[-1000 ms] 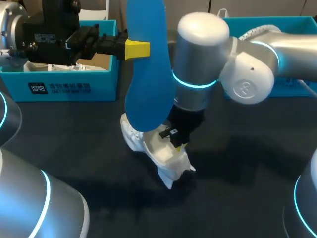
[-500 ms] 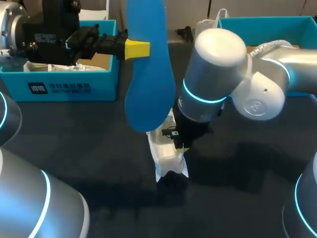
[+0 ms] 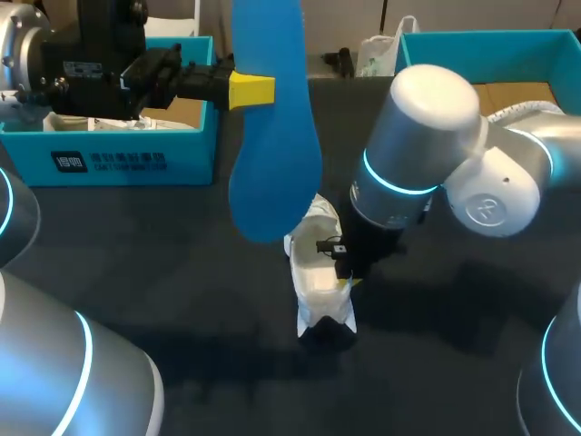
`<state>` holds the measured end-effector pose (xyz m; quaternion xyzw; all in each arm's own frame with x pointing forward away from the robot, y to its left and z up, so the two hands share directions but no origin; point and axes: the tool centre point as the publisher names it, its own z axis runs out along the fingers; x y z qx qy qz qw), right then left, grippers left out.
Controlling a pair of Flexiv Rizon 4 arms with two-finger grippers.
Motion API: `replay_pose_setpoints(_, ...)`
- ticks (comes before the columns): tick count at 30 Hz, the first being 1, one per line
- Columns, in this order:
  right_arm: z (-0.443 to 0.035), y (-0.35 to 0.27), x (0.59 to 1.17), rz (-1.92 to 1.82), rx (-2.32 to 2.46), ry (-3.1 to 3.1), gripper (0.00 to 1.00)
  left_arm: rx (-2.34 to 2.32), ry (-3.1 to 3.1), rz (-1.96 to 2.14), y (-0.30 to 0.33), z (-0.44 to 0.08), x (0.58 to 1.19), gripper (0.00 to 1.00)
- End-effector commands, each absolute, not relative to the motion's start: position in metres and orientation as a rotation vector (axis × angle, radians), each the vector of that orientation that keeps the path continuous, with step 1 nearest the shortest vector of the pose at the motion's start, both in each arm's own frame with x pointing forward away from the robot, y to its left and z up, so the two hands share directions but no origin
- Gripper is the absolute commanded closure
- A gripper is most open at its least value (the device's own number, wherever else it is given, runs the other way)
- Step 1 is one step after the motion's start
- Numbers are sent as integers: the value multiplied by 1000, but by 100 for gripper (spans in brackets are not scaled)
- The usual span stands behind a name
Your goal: Take the shoe out of the shoebox, open the shoe tongue, remove and reinsert the insole, then place the shoe into the shoebox
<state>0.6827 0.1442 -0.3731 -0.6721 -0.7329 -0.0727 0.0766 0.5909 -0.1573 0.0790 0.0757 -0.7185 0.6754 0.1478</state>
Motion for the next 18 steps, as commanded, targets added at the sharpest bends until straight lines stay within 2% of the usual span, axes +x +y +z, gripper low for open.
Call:
replay_pose_setpoints(1,-382,140,684,-230,-1993,-2173,100,217,-2067,1941,-159,79,592,100)
replay_pose_setpoints(7,-386,138,684,-235,-1985,-2144,100,217,-2067,1941,-159,79,592,100)
replay_pose_setpoints(8,-386,138,684,-234,-1983,-2141,95,217,-2067,1941,-159,79,592,100)
replay_pose_setpoints(9,-386,138,684,-239,-1981,-2135,60,217,-2067,1941,-159,79,592,100)
replay_pose_setpoints(10,-386,138,684,-239,-1981,-2134,54,217,-2067,1941,-159,79,592,100)
replay_pose_setpoints(11,-386,137,684,-243,-1981,-2117,0,217,-2067,1941,-159,79,592,100)
replay_pose_setpoints(18,-372,134,682,-281,-1977,-2054,0,217,-2067,1941,-159,79,592,100)
